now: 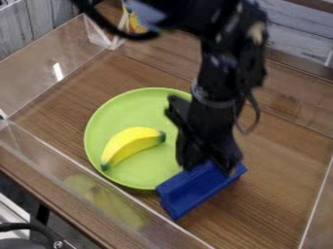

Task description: Put the blue object in the green plate

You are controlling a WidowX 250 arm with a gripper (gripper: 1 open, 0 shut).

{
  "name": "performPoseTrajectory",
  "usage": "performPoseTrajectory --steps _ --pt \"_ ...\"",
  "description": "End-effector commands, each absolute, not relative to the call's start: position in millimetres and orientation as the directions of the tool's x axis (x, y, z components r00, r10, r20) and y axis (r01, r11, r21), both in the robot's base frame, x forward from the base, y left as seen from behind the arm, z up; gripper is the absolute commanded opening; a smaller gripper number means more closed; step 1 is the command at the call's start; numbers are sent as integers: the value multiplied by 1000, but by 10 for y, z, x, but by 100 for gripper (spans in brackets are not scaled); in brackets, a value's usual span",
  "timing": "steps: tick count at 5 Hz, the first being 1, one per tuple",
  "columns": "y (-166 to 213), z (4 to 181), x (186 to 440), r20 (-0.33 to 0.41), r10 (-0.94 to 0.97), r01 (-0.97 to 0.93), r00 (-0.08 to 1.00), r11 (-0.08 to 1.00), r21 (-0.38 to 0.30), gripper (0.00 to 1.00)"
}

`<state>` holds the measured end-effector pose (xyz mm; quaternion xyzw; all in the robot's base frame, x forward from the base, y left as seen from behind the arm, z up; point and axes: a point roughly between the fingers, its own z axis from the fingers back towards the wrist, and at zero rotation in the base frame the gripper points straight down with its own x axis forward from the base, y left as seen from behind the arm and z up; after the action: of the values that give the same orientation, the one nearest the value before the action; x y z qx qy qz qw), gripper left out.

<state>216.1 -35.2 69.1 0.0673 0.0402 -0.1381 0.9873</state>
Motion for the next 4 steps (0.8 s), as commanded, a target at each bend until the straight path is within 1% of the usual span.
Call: performPoseTrajectory --steps 1,2,3,4 --pt "-213 1007 2461 -5 -208 207 978 968 143 0" --pt "-94 1294 2682 42 -157 149 987 976 158 0" --pt "-70 1531 2805 63 -106 94 992 981 172 0" --pt "-113 1517 2863 67 -49 38 997 985 169 100"
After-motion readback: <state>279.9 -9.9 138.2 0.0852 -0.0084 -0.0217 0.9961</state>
